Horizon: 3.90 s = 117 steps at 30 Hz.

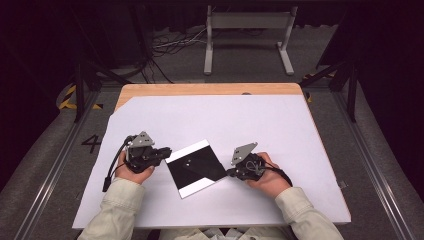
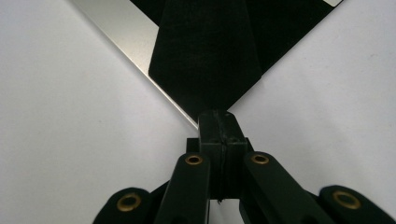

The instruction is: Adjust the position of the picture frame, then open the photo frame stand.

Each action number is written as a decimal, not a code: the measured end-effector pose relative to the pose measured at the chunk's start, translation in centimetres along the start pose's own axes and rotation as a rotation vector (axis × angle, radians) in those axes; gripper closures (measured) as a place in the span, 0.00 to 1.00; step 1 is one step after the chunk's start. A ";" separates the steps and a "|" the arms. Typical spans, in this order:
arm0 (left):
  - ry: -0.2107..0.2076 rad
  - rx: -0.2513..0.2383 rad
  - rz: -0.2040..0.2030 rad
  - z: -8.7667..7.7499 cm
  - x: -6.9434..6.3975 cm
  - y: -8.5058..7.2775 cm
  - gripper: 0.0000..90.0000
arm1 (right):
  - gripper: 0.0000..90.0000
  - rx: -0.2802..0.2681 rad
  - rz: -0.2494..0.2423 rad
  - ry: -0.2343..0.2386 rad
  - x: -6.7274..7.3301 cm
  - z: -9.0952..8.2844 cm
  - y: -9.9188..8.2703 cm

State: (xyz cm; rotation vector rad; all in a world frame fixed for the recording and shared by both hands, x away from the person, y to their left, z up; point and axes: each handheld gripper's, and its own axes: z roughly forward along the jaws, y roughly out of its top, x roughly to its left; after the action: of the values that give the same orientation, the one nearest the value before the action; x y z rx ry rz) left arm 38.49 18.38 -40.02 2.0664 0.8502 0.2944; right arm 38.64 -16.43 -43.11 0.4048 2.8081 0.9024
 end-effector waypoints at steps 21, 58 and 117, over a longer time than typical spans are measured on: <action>0.022 -0.033 -0.022 -0.8 0.1 -0.6 0.91 | 1.00 -0.028 -0.078 0.050 3.1 1.9 2.4; 0.056 -0.033 0.034 -2.3 1.6 -1.4 0.85 | 0.95 -0.021 0.070 0.081 2.9 0.4 3.5; 0.076 -0.016 -0.003 -2.9 2.5 -1.8 0.84 | 1.00 -0.048 0.119 0.043 3.8 0.3 6.3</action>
State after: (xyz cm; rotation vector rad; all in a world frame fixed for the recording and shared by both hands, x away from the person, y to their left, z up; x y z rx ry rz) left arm 38.11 22.60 -39.89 2.0499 0.8932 0.3790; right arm 36.39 -10.19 -39.94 0.5565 2.8197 1.0125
